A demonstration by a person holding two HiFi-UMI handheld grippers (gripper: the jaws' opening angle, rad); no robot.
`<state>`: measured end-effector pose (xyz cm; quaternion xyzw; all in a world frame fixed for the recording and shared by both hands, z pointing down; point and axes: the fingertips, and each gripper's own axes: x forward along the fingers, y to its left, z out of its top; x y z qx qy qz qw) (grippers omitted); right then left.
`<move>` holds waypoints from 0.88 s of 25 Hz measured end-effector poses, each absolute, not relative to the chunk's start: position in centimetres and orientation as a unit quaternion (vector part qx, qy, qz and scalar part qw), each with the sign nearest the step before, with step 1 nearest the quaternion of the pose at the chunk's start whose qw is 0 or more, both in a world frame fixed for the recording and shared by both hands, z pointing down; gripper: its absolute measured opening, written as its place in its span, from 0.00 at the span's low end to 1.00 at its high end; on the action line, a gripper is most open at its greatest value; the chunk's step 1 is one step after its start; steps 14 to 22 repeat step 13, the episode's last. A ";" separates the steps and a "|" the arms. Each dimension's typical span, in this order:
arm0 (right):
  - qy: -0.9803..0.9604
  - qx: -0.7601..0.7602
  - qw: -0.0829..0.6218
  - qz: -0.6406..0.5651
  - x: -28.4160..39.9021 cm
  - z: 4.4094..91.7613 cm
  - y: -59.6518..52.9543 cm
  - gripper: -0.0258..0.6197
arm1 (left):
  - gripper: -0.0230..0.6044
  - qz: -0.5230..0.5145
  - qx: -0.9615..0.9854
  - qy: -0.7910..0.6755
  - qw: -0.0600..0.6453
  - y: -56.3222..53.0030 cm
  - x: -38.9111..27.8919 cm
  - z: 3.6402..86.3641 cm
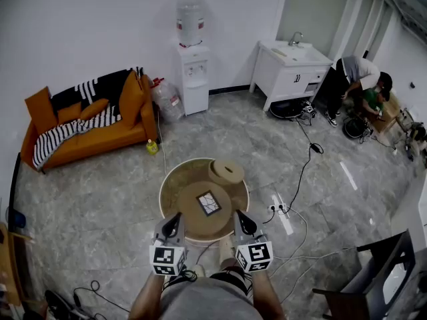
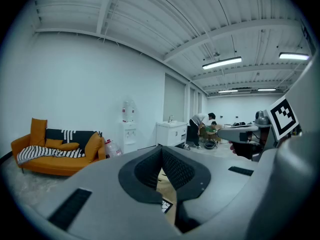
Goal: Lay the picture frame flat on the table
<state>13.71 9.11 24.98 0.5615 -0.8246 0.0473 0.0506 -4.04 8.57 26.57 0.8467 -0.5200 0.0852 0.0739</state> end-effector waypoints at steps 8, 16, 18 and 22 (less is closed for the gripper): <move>-0.824 0.563 0.047 0.050 14.1 25.1 8.9 0.04 | 0.06 0.086 0.849 -0.516 0.075 8.2 -3.4 26.7; -0.824 0.562 0.048 0.050 14.4 25.3 8.3 0.04 | 0.06 0.085 0.849 -0.515 0.075 7.5 -3.0 26.8; -0.824 0.562 0.048 0.050 14.4 25.3 8.3 0.04 | 0.06 0.085 0.849 -0.515 0.075 7.5 -3.0 26.8; -0.824 0.562 0.048 0.050 14.4 25.3 8.3 0.04 | 0.06 0.085 0.849 -0.515 0.075 7.5 -3.0 26.8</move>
